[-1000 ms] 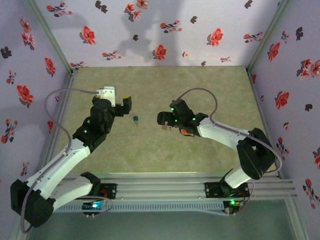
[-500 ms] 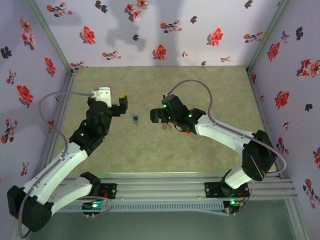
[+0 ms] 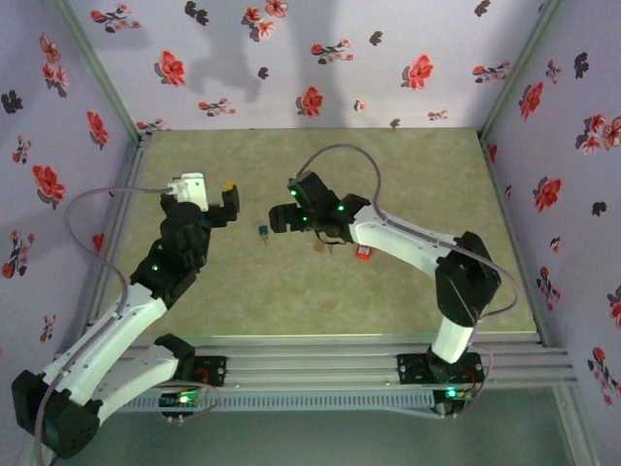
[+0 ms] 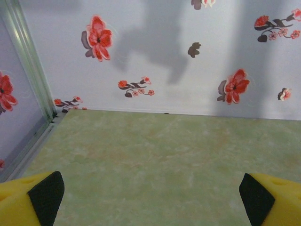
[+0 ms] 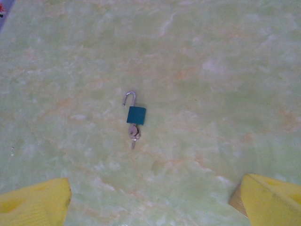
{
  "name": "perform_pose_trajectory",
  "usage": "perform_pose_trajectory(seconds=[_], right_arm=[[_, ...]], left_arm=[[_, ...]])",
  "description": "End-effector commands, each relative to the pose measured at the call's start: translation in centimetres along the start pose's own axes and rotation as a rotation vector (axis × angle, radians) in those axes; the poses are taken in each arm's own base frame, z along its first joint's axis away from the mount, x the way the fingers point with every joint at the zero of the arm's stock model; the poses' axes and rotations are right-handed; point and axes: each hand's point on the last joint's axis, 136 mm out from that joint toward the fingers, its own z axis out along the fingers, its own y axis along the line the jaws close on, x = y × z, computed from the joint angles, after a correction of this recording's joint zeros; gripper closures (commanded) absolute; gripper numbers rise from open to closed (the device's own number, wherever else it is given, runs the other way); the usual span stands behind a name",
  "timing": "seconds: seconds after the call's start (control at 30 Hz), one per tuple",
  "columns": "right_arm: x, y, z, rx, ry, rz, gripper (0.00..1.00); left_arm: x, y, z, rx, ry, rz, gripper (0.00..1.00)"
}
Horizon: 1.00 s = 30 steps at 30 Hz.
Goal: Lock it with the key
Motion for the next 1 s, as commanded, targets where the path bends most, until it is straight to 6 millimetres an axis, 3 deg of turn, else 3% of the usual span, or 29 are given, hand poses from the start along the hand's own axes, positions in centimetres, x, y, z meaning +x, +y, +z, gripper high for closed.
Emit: perform_pose_trajectory(seconds=[0.0,0.37,0.97], right_arm=[[0.9,0.9,1.5,-0.017,0.065,-0.004,0.10],[2.3,1.0,6.6,0.032,0.162,0.019,0.20],[3.8,2.2,12.4,0.119,0.250,-0.046,0.33]], left_arm=[[-1.6,1.5,-0.5,-0.054,-0.064,-0.054,0.00],[-1.9,2.6,-0.7,-0.097,-0.081,-0.068,0.00],[-2.2,3.1,-1.0,-0.105,-0.090,-0.090,0.00]])
